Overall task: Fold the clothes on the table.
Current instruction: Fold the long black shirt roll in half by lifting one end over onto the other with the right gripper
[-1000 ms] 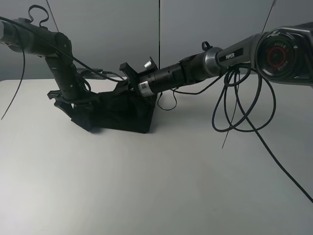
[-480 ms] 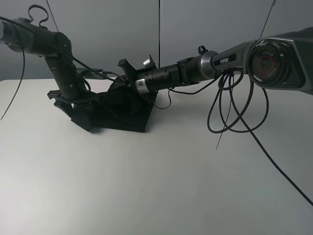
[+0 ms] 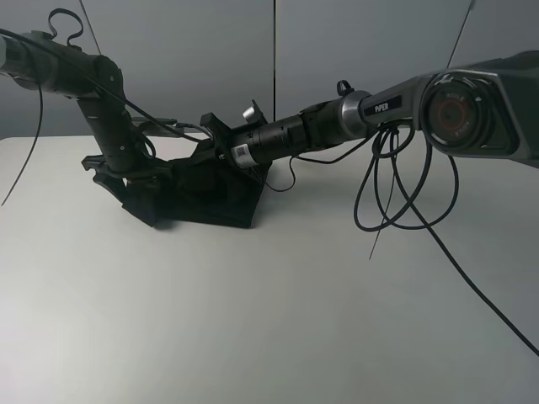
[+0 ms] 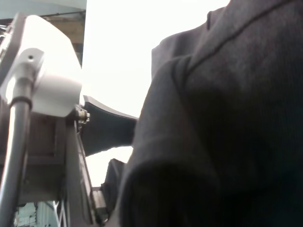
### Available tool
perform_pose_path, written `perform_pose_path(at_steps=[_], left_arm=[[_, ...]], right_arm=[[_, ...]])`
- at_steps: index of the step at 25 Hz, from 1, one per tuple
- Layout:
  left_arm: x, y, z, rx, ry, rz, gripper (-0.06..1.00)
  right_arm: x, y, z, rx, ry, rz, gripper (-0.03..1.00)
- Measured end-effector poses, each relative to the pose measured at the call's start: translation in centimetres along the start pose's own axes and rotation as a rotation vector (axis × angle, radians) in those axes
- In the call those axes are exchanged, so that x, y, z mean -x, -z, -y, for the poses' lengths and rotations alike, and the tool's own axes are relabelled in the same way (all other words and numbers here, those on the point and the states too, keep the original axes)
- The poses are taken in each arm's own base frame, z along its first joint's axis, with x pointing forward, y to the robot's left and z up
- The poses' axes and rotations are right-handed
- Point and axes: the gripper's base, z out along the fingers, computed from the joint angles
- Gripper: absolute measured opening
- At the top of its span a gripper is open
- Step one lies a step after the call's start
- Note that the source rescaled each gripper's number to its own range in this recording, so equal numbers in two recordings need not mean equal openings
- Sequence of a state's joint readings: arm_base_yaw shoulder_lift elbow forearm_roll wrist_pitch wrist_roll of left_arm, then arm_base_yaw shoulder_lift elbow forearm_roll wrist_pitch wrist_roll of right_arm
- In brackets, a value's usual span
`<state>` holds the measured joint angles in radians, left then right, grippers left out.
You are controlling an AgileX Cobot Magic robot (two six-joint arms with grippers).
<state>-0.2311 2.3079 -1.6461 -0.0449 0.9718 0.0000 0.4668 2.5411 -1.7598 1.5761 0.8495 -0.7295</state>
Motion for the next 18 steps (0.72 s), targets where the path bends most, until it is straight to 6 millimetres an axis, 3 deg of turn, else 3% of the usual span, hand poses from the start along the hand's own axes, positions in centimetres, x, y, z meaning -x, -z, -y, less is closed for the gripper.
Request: perform_pose_path(at_steps=[9,18], left_arm=[[-0.1,0.7,0.3,-0.041,-0.025,0.006,0.97],[-0.2,5.4,-0.7,-0.052,-0.003,0.102,0.97]], right_arm=[[-0.1,0.0,0.1,-0.011,0.011,-0.007,0.1],[-0.1,0.0,0.1,-0.008,0.011,-0.011,0.1]])
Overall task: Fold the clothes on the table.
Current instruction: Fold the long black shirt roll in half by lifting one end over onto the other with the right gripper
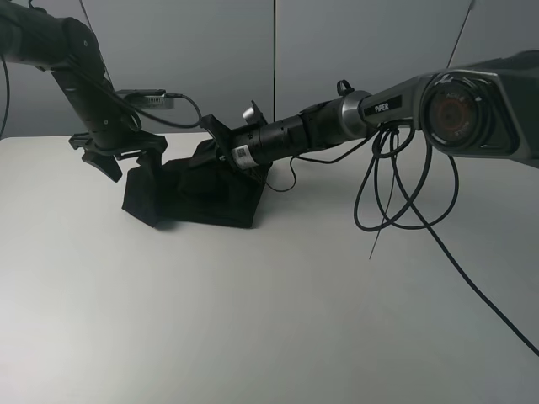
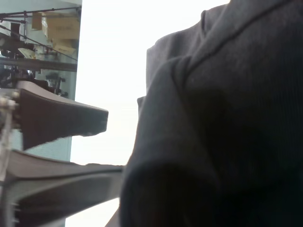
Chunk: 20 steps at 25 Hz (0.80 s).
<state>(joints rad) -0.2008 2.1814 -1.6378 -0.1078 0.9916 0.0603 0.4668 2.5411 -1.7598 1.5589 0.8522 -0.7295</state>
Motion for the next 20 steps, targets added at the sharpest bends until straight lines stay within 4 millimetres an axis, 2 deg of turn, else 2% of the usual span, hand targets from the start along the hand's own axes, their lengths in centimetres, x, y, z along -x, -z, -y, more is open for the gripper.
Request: perform_pose_path(at_steps=[5,14,17,20], left_arm=[[0.1,2.3,0.2,0.0,-0.007,0.047,0.97],[2.3,7.6,0.3,-0.006,-0.034,0.135,0.97],[2.8,8.6,0.4,-0.007,-0.05,0.161,0.97],[2.9,8.8,0.5,-0.007,-0.058,0.167,0.97]], right_arm=[[-0.1,0.0,-0.1,0.006,0.001,-0.009,0.1],[0.1,0.0,-0.9,0.098,-0.062,0.009,0.29],[0.3,0.1,-1.3,0.128,-0.062,0.014,0.45],[0.7,0.2,-2.1,0.175,-0.045,0.021,0.74]])
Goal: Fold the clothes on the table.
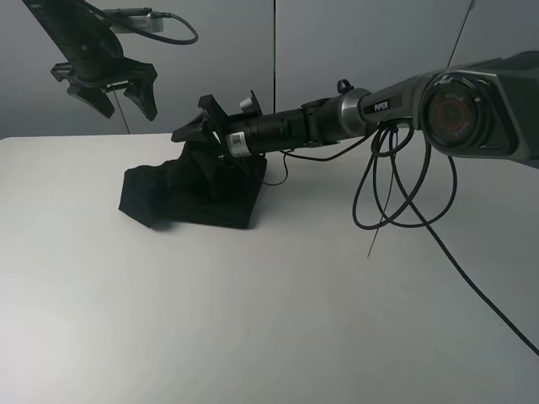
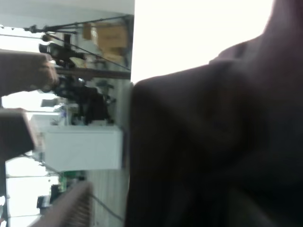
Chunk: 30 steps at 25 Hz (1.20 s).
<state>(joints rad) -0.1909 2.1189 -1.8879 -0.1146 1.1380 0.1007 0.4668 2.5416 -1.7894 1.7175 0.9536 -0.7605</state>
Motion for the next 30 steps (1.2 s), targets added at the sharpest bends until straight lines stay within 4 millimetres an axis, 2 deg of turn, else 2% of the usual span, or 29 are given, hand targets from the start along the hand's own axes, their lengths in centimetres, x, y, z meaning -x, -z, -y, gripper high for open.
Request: perform_pose_path(at_steps=[2,3,8,13,17,23,27,30], left_arm=[[0.0,0.0,0.0,0.0,-0.004,0.001,0.97],[0.0,0.0,0.0,0.0,-0.004,0.001,0.97],[0.0,0.0,0.0,-0.001,-0.009,0.003,0.97],[0.0,0.1,-0.5,0.004,-0.003,0.003,0.97],[0.0,0.2,-1.3,0.009,0.014,0.007,0.97],[-0.1,0.2,-1.9,0.015,0.012,0.003,0.97],[-0.1,0.2,-1.8,0.015,0.008,0.001,0.97],[-0.2,0.2,-1.8,0.014,-0.021,-0.01,0.97]], right_arm=[[0.2,-0.2,-0.7,0.029,0.032,0.001,0.89],[0.2,-0.4,-1.1,0.037,0.052,-0.003,0.92],[-1.0,-2.5,-3.1,0.064,0.136,-0.031,0.95],[-1.9,-2.9,-2.8,0.013,0.219,-0.099,0.95],[-1.5,-1.5,-3.2,-0.016,0.34,-0.166,0.95],[0.1,2.6,-5.8,-0.174,0.562,-0.223,0.95],[0.8,5.5,-7.3,-0.384,0.701,-0.285,0.95],[0.9,6.9,-7.4,-0.565,0.747,-0.34,0.95]])
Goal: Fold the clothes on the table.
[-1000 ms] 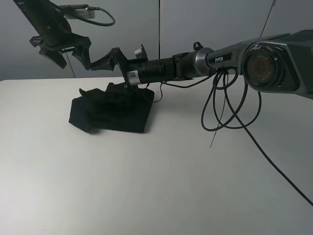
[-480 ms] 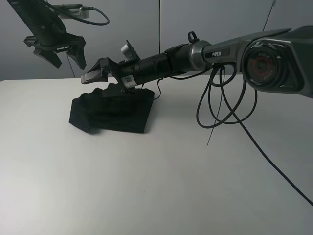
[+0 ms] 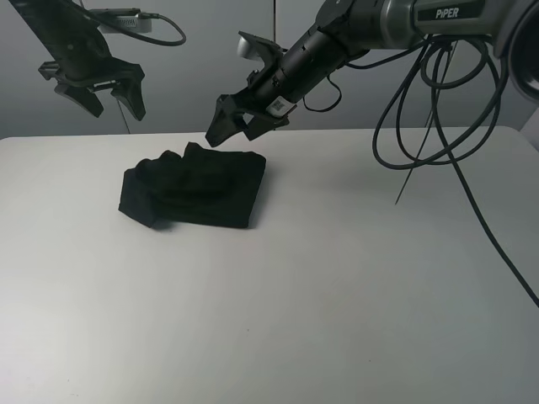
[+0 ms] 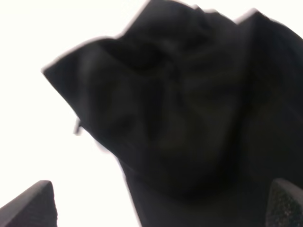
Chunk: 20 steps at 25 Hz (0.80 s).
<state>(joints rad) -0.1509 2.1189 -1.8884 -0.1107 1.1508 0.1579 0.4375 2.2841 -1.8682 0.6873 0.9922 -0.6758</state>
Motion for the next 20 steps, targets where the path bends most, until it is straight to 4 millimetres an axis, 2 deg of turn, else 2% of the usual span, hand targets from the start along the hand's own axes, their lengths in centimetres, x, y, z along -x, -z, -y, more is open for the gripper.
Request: perform_pose_path(at_steps=[5,9,10,14,17,20], left_arm=[[-0.2,0.3,-0.6,-0.001,-0.007,-0.006,0.97],[-1.7,1.3,-2.3,0.01,0.032,-0.015,0.97],[-2.3,1.4,-2.7,0.013,0.044,-0.017,0.97],[-5.3,4.1,-3.9,0.044,0.088,0.051,0.97],[-8.1,6.4,-4.3,0.067,0.117,0.098,0.97],[-10.9,8.7,-3.8,0.079,0.121,0.125,0.98]], right_arm=[[-0.6,2.2,0.7,-0.2,0.013,-0.116,0.95],[-1.2,4.6,0.4,-0.323,0.011,-0.171,0.95],[-1.5,5.2,0.4,-0.345,-0.002,-0.171,0.95],[-3.8,8.2,0.1,-0.416,-0.052,-0.133,0.95],[-5.8,10.8,-1.2,-0.472,-0.06,-0.113,0.95],[-7.9,13.2,-3.1,-0.513,-0.076,-0.108,0.96]])
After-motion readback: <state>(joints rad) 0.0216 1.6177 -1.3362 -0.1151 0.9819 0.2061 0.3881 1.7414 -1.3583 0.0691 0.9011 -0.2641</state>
